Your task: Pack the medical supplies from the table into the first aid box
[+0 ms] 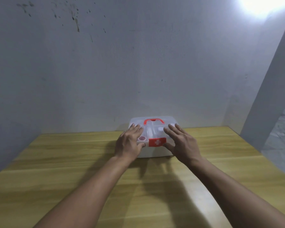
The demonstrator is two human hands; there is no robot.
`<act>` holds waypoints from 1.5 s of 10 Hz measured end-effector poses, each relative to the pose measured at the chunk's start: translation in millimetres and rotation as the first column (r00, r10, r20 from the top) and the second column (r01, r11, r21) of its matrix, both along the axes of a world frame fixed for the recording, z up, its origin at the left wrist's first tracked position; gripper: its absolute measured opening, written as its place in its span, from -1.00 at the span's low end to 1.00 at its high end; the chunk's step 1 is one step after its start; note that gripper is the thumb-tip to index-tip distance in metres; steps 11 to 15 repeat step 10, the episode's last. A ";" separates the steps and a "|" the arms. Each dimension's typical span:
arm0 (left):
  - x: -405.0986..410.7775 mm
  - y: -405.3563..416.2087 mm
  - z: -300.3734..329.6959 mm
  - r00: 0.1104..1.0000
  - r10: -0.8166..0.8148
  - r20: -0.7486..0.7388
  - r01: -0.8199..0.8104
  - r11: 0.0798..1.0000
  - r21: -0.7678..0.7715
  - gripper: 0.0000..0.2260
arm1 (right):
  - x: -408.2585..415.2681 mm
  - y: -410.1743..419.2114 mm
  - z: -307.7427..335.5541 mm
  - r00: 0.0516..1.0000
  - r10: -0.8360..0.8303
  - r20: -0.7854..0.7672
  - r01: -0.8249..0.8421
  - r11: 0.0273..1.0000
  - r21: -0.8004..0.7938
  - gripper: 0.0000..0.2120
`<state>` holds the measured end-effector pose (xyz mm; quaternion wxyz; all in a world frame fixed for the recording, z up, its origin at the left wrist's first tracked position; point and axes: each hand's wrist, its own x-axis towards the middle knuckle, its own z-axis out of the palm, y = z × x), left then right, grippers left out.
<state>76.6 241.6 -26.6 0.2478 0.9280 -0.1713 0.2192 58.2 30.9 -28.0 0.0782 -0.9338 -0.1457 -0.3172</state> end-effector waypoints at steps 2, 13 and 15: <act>14.3 -0.6 -1.0 1.000 -0.013 0.016 0.014 1.000 -0.009 -0.43 | 13.4 -0.4 0.0 0.999 -0.007 -0.036 0.008 0.999 0.032 -0.49; 51.1 -2.1 14.9 0.990 0.111 -0.090 -0.091 0.975 0.201 -0.34 | 49.9 11.0 5.0 0.964 -0.025 -0.266 0.060 0.990 0.124 -0.32; 51.1 -2.1 14.9 0.990 0.111 -0.090 -0.091 0.975 0.201 -0.34 | 49.9 11.0 5.0 0.964 -0.025 -0.266 0.060 0.990 0.124 -0.32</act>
